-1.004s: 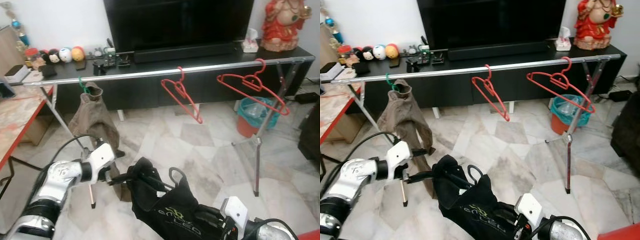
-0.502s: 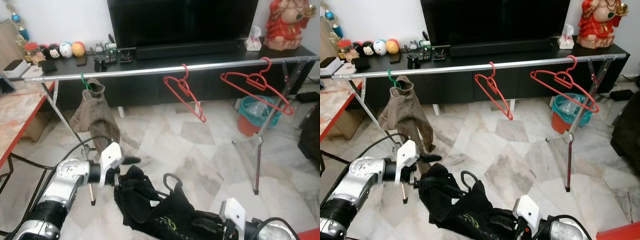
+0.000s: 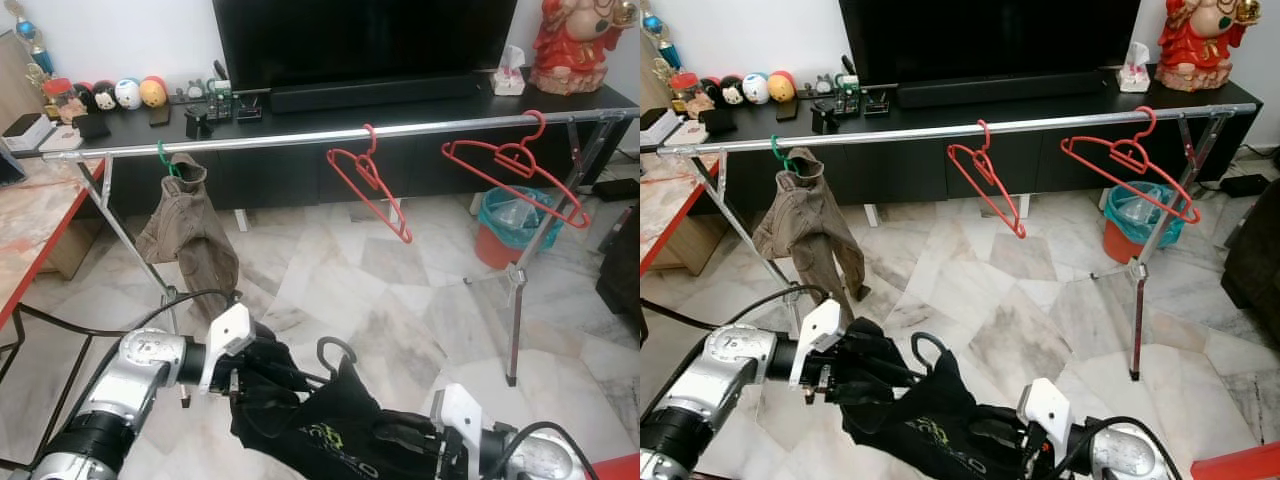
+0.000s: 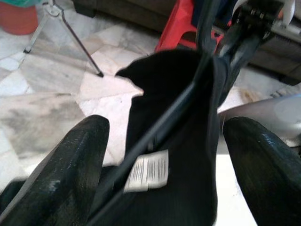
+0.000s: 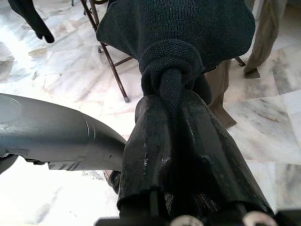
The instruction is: Hang hanger
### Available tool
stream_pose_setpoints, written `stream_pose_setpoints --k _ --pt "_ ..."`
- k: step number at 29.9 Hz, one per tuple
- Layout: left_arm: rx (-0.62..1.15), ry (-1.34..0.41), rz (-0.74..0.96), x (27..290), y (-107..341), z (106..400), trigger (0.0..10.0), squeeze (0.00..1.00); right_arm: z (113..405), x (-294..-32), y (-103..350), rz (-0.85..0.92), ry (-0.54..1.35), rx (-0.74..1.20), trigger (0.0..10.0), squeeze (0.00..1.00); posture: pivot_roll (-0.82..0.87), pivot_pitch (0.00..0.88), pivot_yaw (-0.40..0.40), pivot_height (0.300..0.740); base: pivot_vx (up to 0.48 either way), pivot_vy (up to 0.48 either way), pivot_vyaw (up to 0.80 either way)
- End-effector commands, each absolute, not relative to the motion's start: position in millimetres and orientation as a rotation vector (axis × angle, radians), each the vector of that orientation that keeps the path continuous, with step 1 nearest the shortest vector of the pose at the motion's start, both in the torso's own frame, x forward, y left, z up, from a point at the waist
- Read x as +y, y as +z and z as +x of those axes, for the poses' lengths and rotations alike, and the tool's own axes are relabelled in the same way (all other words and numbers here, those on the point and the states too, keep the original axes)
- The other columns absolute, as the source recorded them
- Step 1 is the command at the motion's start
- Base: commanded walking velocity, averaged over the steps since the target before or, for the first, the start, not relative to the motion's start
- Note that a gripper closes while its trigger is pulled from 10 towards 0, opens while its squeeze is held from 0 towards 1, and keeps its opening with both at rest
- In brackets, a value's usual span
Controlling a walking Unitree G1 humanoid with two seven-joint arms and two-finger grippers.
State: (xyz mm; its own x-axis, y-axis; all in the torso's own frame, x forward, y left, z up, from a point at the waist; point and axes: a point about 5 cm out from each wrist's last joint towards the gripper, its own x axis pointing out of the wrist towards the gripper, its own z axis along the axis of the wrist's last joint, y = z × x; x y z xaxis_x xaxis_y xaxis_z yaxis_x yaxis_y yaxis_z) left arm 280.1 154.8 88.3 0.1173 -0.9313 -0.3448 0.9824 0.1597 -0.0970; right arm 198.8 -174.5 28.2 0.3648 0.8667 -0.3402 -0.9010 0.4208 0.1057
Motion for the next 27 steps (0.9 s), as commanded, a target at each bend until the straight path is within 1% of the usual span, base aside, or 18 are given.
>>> stream_pose_setpoints --k 1,13,24,27 --pt "0.344 -1.425 0.168 151 94 283 10.0 0.0 204 -165 36 -0.113 1.177 0.323 10.0 0.0 -0.03 0.044 0.107 0.74 0.0 0.0 0.0" --pt "0.348 -1.432 0.149 143 94 282 10.0 0.0 205 -157 31 -0.129 1.192 0.336 10.0 0.0 -0.03 0.045 0.11 0.74 0.0 0.0 0.0" --pt "0.42 -1.49 0.165 144 86 273 10.0 0.0 211 -155 33 -0.149 1.178 0.316 10.0 0.0 -0.03 0.043 0.113 0.74 0.0 0.0 0.0" --pt "0.434 -1.492 0.174 145 81 270 10.0 0.0 215 -151 37 -0.15 1.184 0.292 10.0 0.0 -0.03 0.042 0.112 0.74 0.0 0.0 0.0"
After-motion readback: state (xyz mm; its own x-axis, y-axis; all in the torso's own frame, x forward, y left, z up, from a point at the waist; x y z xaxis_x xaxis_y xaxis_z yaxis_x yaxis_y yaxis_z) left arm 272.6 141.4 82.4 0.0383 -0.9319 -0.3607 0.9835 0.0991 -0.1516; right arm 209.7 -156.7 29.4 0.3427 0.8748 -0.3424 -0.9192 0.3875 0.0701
